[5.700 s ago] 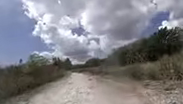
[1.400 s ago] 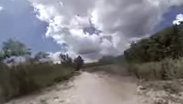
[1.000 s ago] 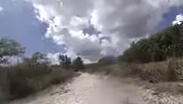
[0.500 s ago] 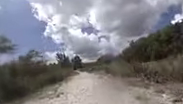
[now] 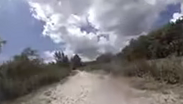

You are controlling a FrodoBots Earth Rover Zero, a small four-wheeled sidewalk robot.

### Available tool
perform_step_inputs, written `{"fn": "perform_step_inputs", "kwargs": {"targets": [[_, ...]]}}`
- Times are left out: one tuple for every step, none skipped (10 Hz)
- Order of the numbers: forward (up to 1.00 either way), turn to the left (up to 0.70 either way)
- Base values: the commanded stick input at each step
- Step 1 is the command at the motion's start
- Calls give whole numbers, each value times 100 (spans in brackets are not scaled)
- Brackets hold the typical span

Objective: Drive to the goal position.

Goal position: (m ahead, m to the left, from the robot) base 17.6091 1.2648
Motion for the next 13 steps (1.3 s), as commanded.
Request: {"fn": "perform_step_inputs", "kwargs": {"targets": [[85, 0], [85, 0], [85, 0], [85, 0], [85, 0], [85, 0], [85, 0], [85, 0], [85, 0], [85, 0], [85, 0], [85, 0], [85, 0]]}}
